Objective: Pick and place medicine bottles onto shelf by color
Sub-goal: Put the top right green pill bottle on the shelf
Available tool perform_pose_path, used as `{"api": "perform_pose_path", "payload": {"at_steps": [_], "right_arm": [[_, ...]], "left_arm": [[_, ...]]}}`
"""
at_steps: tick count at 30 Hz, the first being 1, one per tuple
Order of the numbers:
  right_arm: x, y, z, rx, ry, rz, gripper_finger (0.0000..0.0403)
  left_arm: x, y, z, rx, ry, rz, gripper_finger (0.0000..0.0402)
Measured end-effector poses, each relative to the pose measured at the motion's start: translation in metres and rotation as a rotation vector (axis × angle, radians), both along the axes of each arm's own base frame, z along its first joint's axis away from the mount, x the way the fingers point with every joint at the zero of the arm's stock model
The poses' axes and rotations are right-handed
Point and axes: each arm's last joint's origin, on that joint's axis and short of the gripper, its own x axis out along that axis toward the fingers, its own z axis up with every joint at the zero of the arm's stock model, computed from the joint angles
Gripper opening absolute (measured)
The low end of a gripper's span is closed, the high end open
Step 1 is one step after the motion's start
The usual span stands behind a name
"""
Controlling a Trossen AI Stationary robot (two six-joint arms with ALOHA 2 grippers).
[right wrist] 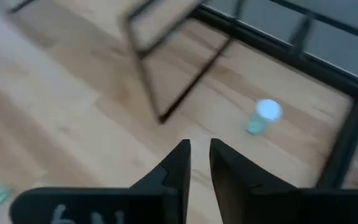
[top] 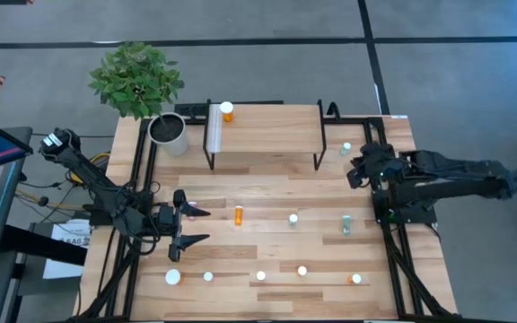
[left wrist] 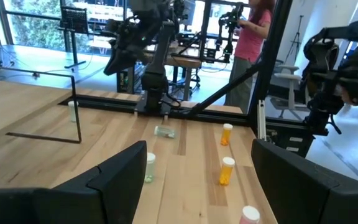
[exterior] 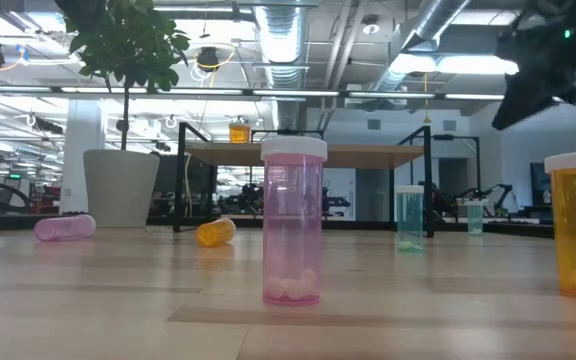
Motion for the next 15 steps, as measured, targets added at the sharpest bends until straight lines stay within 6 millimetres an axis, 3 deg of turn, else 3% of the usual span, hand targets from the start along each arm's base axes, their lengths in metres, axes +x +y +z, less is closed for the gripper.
{"api": "perform_pose_path", "payload": {"at_steps": [3,11,15], "right_arm": [[-0.003,-0.006,-0.01,0.004,-0.034,-0.058,0.0108],[0.001,-0.021,0.001,-0.077,-0.163,-0.212,0.0143],[0.004,-0.028,-0.001,-0.093,-0.132,-0.266,0.0148]], "left_arm": [[0.0,0.0,0.0,0.009,-0.001,0.0,0.0277],[0.003,0.004,0.0,0.009,0.0,0.01,0.0277],[0.004,0.005,0.0,0.0,0.0,0.008,0.0277]]}}
